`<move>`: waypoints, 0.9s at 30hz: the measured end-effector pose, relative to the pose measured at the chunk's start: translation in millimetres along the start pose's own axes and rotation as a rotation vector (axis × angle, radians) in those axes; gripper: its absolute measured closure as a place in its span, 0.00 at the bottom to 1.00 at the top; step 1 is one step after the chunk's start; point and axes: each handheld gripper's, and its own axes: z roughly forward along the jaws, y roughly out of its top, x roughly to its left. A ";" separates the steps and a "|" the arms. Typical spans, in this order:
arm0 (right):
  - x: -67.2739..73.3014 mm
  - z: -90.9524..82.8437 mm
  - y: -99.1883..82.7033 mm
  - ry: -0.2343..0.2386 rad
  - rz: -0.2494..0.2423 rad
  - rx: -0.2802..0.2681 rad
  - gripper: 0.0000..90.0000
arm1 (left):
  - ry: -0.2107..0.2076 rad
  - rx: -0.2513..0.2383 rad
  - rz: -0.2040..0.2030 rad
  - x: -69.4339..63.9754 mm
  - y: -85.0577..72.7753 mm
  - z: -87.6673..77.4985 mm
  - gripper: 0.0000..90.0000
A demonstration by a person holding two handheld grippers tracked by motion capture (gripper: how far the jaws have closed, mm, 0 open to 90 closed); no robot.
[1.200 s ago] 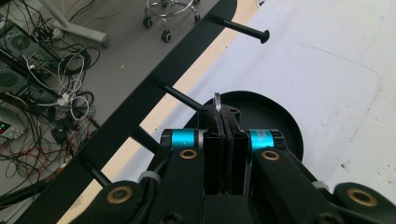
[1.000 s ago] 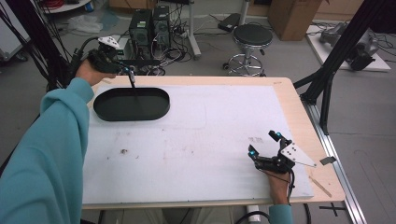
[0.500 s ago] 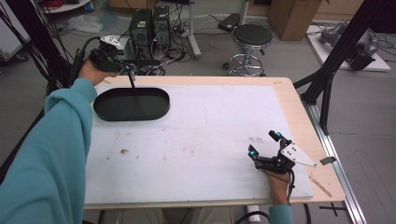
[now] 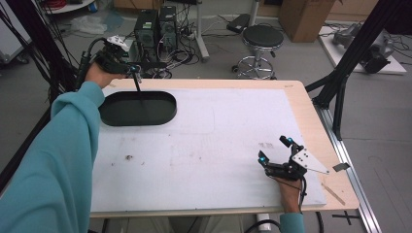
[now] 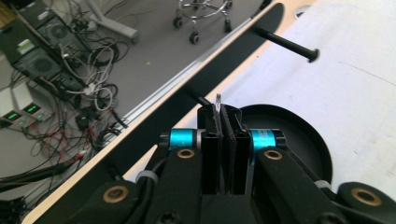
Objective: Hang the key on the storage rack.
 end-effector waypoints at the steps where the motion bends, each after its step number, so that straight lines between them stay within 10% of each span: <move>1: 0.0 -0.1 0.0 0.000 -0.002 0.000 0.01 | 0.003 -0.007 -0.009 0.8 0.3 -0.5 0.93; 9: 0.3 -0.1 -0.1 -0.002 -0.002 -0.002 0.01 | 0.032 -0.077 -0.065 2.4 -2.0 -6.7 0.60; 15: -0.1 -0.2 0.0 0.000 -0.003 -0.001 0.01 | 0.024 -0.247 -0.043 -4.6 -10.4 -19.9 0.02; 27: -0.3 -0.1 0.0 0.000 -0.002 -0.001 0.01 | -0.051 -0.473 -0.034 -43.3 -57.9 -70.5 0.02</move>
